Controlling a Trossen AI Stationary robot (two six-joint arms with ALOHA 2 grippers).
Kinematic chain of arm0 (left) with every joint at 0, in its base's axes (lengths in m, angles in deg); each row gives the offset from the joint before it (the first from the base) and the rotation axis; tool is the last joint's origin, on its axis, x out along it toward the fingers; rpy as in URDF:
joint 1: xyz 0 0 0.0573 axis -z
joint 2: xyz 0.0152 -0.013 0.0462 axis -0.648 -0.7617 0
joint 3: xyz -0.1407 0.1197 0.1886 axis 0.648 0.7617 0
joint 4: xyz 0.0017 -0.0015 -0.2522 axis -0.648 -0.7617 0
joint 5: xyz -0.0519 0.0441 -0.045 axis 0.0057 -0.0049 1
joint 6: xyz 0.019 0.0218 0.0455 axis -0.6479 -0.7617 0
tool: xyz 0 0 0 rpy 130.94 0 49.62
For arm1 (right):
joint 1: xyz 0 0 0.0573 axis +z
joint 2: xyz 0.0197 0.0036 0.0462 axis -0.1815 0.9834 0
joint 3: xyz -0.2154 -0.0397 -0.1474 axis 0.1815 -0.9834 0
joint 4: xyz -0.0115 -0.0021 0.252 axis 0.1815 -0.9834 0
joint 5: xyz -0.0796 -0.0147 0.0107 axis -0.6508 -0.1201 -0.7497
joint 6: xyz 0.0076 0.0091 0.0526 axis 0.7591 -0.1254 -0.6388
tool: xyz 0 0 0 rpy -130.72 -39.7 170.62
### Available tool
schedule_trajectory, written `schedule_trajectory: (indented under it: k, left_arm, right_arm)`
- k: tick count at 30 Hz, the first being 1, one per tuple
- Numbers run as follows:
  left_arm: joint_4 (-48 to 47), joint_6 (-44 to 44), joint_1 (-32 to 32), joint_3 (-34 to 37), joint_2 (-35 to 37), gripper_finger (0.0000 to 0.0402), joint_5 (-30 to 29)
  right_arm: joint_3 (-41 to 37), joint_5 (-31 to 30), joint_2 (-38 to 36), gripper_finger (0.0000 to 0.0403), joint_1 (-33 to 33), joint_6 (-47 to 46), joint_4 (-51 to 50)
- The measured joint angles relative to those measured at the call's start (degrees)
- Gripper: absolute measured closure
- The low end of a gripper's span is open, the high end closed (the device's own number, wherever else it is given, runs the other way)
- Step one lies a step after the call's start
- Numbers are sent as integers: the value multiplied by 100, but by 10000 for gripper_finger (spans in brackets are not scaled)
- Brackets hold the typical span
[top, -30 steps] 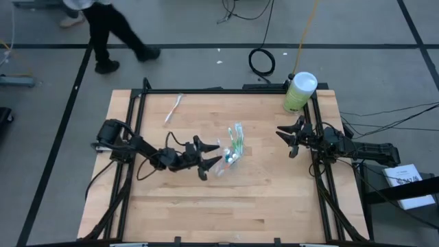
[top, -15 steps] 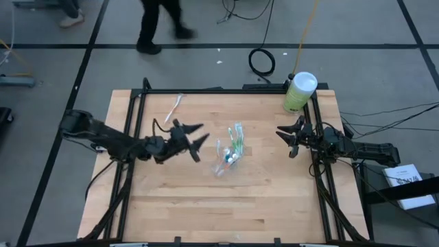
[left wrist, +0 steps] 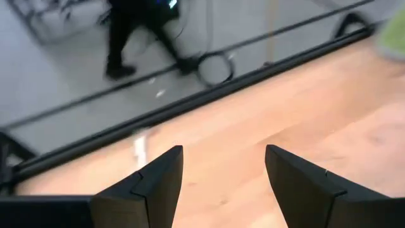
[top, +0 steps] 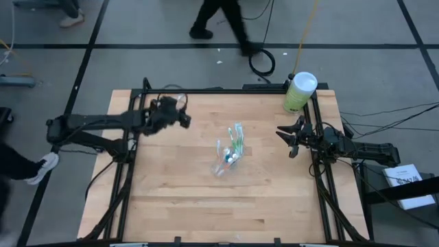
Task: Pick & Place toothbrushing station
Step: Put the orange toothbrush into the transparent organizer
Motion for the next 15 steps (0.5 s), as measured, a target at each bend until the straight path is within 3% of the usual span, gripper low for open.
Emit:
schedule_trajectory:
  k: [8, 15]
  left_arm:
    - [-296, -184, -1791, -99, -443, 170, 1278]
    - [26, -624, -2749, -99, -1459, 170, 1780]
  right_arm:
    - [-2, 0, 0, 305, 2, 0, 0]
    - [-2, -2, 0, 305, 2, 0, 0]
